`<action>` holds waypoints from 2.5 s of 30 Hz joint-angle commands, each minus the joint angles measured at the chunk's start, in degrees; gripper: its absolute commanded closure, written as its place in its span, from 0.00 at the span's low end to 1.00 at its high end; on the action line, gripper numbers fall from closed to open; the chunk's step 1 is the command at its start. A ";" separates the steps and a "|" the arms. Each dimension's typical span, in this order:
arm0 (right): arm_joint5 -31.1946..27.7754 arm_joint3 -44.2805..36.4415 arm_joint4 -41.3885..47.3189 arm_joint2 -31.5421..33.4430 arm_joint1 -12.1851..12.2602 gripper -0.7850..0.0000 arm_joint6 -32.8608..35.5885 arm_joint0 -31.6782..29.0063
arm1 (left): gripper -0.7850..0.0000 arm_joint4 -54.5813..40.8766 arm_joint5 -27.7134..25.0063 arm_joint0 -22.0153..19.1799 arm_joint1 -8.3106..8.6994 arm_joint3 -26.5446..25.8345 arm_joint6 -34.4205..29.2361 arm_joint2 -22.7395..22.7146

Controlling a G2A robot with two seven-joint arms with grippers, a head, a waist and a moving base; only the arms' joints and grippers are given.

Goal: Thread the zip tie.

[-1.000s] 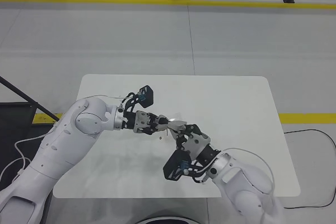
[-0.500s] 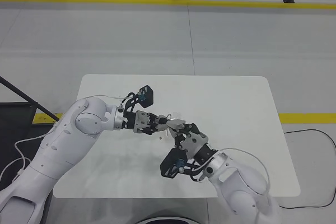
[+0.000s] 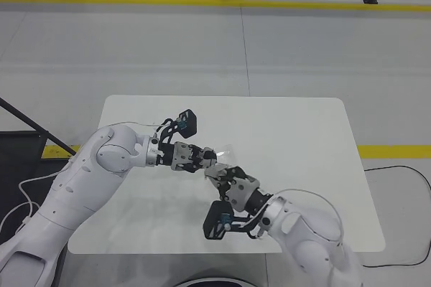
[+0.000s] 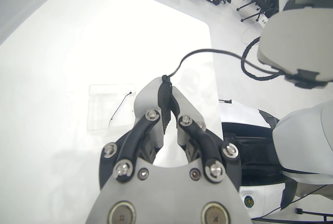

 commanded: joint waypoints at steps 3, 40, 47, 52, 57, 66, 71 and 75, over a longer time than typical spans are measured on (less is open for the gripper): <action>-3.42 0.18 -0.25 0.12 0.20 1.00 0.55 0.11 | 1.00 0.00 0.00 0.00 0.00 0.00 0.00 0.00; 9.32 1.03 -0.38 -0.26 -1.18 1.00 5.62 -0.28 | 1.00 0.00 0.00 0.00 0.00 0.00 0.00 0.00; 8.27 2.42 -3.29 -3.34 -1.78 1.00 7.92 1.66 | 1.00 0.00 0.00 0.00 0.00 0.00 0.00 0.00; 9.23 2.63 -3.79 -3.84 -2.07 1.00 7.65 1.95 | 1.00 0.00 0.00 0.00 0.00 0.00 0.00 0.00; 8.52 2.71 -2.03 -3.50 -2.19 0.86 6.47 1.65 | 1.00 0.00 0.00 0.00 0.00 0.00 0.00 0.00; 6.90 -0.93 1.77 0.79 -1.53 0.00 2.59 -2.59 | 1.00 1.50 2.11 2.39 0.28 -2.18 4.67 -1.87; 5.45 -3.95 4.21 4.29 -0.72 0.00 -2.14 -7.50 | 1.00 1.03 3.17 4.02 0.54 -3.00 7.67 -3.60; 3.36 -4.64 10.42 7.71 -0.18 0.00 -5.29 -11.71 | 1.00 0.80 3.87 5.18 0.63 -3.63 10.31 -4.82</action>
